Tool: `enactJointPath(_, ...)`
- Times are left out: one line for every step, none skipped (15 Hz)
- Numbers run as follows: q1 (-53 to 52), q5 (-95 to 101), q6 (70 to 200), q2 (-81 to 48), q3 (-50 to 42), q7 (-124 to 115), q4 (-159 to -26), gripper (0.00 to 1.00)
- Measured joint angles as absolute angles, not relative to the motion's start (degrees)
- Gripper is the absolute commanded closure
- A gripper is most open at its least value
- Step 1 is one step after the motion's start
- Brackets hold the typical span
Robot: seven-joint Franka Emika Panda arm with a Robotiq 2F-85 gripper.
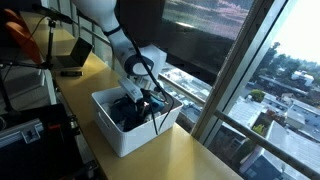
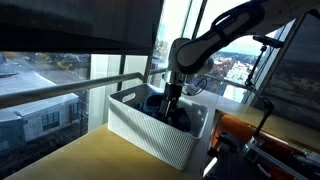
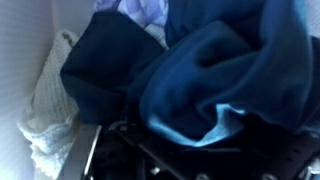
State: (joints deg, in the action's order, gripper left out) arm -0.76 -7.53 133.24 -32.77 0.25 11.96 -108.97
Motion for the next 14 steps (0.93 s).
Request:
enactJointPath(-0.5, -7.5, 132.3, -34.1, 0.5, 11.7, -108.1, 0.34)
enactJointPath(-0.3, -7.5, 131.5, -35.3, 0.5, 11.5, -107.2, 0.41)
enactJointPath(0.1, -7.6, 130.9, -36.2, 0.6, 11.5, -106.4, 0.5)
enactJointPath(0.5, -7.6, 130.1, -36.7, 0.6, 11.5, -105.7, 0.56)
enactJointPath(1.0, -7.8, 129.3, -36.8, 0.7, 11.5, -105.2, 0.63)
enactJointPath(1.5, -8.2, 128.5, -36.8, 0.8, 11.5, -104.8, 0.71)
enactJointPath(2.0, -8.4, 127.8, -36.6, 1.0, 11.6, -104.6, 0.78)
enactJointPath(2.5, -8.7, 127.1, -36.2, 1.4, 11.7, -104.5, 0.87)
enactJointPath(3.0, -9.1, 126.6, -35.4, 1.8, 11.8, -104.7, 0.93)
enactJointPath(3.4, -9.5, 125.9, -34.1, 2.2, 12.0, -105.0, 0.99)
enactJointPath(3.7, -9.8, 125.0, -32.1, 2.7, 12.3, -105.5, 1.0)
enactJointPath(3.8, -10.2, 124.4, -29.7, 3.2, 12.7, -106.2, 1.0)
enactJointPath(3.8, -10.7, 123.9, -26.9, 3.8, 13.2, -107.2, 1.0)
enactJointPath(3.7, -10.9, 123.6, -24.1, 4.4, 13.8, -108.0, 0.99)
